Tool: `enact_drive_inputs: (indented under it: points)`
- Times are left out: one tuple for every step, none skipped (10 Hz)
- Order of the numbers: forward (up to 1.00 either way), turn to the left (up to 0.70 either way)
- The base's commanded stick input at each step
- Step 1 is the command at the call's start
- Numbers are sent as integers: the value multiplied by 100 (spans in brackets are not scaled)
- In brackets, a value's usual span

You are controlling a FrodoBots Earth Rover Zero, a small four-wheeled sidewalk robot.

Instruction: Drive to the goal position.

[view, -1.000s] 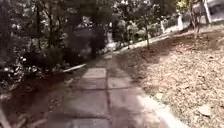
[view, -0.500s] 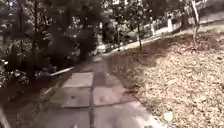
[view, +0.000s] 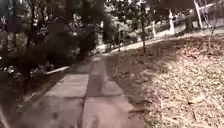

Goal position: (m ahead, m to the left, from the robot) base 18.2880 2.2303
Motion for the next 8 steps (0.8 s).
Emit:
enact_drive_inputs:
  points:
    - [100,0]
    - [100,0]
    - [100,0]
    - [100,0]
    - [100,0]
    - [100,0]
    - [100,0]
    - [100,0]
